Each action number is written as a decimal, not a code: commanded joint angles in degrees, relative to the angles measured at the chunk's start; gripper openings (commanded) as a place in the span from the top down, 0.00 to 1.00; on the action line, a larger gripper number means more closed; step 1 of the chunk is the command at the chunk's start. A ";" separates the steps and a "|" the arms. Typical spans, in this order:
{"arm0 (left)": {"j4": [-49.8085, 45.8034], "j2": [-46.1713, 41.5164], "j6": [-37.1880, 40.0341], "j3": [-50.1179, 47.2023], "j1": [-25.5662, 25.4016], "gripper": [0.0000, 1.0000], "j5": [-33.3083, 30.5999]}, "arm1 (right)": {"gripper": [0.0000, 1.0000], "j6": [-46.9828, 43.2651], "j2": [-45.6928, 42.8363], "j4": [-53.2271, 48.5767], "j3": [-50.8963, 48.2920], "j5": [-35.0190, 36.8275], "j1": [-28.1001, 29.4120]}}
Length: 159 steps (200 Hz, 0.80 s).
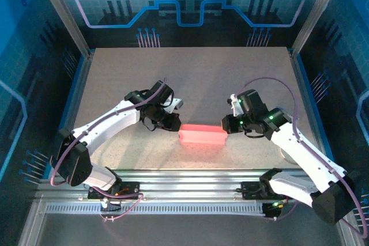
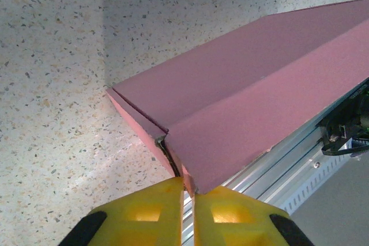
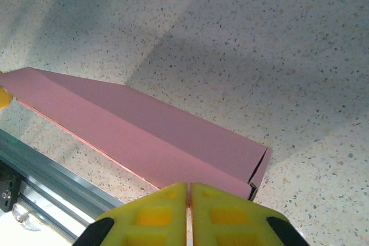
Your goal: Fold the paper box
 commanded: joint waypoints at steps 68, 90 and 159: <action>-2.68 -7.92 -5.30 1.87 -0.16 0.69 4.45 | 0.89 2.46 -1.78 3.37 -6.15 -0.34 -0.55; -2.90 -10.41 -5.12 2.32 0.65 0.69 6.65 | 0.89 2.39 -1.78 3.65 -6.59 -0.43 -0.52; 3.89 -5.15 -4.97 2.80 1.04 0.67 7.63 | 0.89 2.19 -2.43 3.57 -7.84 -1.21 -0.56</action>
